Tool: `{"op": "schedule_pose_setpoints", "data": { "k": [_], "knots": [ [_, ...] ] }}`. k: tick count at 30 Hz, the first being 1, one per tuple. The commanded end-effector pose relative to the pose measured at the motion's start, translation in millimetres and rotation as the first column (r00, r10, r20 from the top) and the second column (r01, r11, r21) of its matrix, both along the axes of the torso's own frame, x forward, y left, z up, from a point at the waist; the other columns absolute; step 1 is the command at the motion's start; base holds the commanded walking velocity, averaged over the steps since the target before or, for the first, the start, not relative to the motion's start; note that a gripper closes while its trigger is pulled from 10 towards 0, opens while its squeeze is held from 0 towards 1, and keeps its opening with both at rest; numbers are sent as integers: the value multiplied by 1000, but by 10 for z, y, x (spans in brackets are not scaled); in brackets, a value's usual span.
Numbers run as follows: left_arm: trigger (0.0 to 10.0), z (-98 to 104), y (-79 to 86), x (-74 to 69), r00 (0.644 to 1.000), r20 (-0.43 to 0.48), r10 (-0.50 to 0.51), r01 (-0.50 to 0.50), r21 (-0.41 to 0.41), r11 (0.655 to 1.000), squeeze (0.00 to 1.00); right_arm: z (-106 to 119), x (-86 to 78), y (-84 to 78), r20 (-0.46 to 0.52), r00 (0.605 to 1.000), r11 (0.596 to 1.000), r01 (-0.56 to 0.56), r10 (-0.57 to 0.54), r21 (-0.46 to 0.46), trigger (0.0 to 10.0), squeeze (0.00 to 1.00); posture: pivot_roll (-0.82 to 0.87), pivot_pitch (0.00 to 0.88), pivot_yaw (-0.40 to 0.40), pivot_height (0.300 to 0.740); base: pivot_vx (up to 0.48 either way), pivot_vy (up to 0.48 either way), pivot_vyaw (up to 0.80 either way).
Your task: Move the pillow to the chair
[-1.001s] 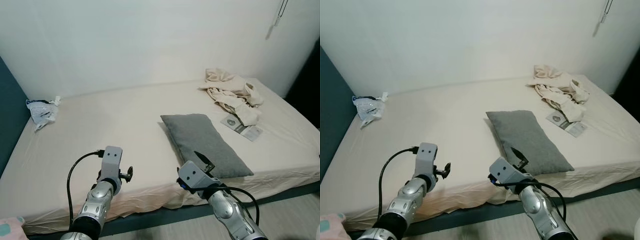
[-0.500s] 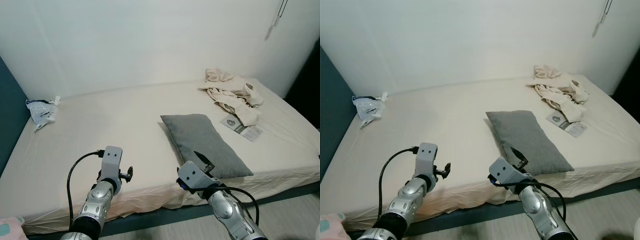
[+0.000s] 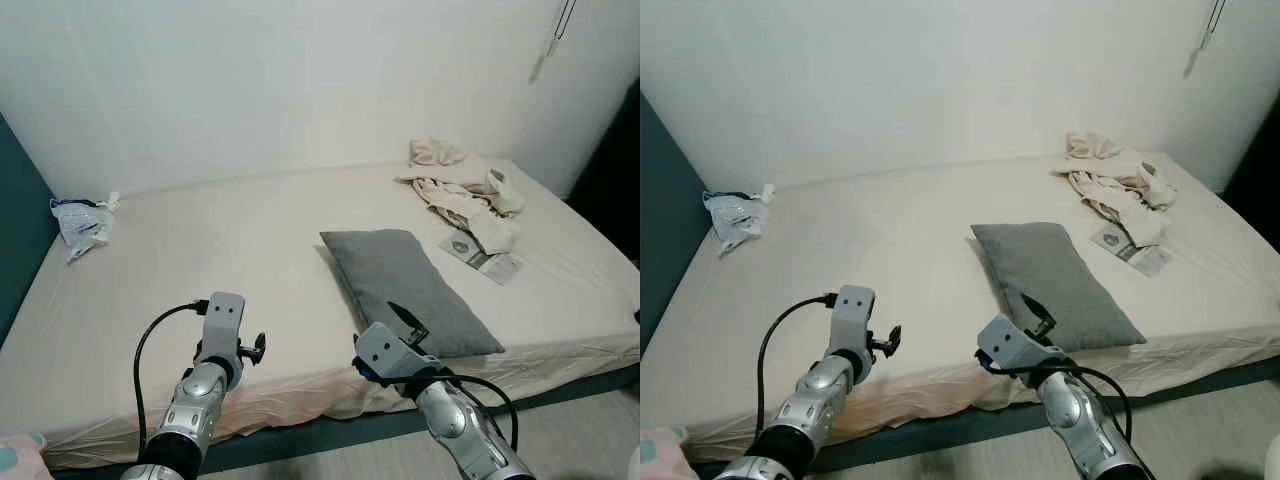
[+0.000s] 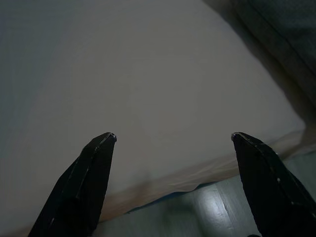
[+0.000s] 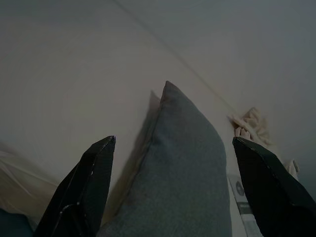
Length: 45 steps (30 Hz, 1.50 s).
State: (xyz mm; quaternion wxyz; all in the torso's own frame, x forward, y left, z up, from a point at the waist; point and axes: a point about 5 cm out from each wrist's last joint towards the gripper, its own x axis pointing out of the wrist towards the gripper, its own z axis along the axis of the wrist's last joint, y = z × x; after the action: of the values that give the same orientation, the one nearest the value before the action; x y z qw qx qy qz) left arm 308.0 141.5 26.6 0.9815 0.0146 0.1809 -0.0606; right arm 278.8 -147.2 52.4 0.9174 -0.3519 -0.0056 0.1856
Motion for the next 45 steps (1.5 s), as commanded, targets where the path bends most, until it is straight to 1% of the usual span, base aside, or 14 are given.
{"op": "schedule_pose_setpoints", "data": {
  "k": [1,9,16,27,39,45],
  "knots": [
    [10000,-15,23,-12,1000,-5,13,-13,0,1000,0,-44,-29,-19,-16,1000,1000,-2,2,5,10000,0,-68,32,-6,740,0,0,0],
    [10000,-8,61,-8,1000,-2,27,-27,0,1000,0,-41,-24,-59,-17,1000,1000,4,-4,9,10000,0,-54,32,-8,740,0,0,0],
    [10000,2,84,-2,1000,1,31,-31,4,1000,0,-38,-21,-46,-14,1000,1000,2,-2,17,10000,0,-51,30,-5,740,0,0,0],
    [10000,-6,37,-1,1000,-3,19,-19,2,1000,0,-36,-22,-38,-13,1000,1000,1,-1,31,10000,0,-68,38,6,740,0,0,0],
    [10000,-16,11,-7,1000,-8,11,-11,-1,1000,0,-35,-24,-27,-13,1000,1000,-4,4,23,10000,0,-79,46,9,740,0,0,0],
    [10000,-20,23,-11,1000,-11,11,-11,-1,1000,0,-34,-21,-8,-12,1000,1000,-12,12,10,10000,0,-81,53,12,740,0,0,0]
  ]
}}
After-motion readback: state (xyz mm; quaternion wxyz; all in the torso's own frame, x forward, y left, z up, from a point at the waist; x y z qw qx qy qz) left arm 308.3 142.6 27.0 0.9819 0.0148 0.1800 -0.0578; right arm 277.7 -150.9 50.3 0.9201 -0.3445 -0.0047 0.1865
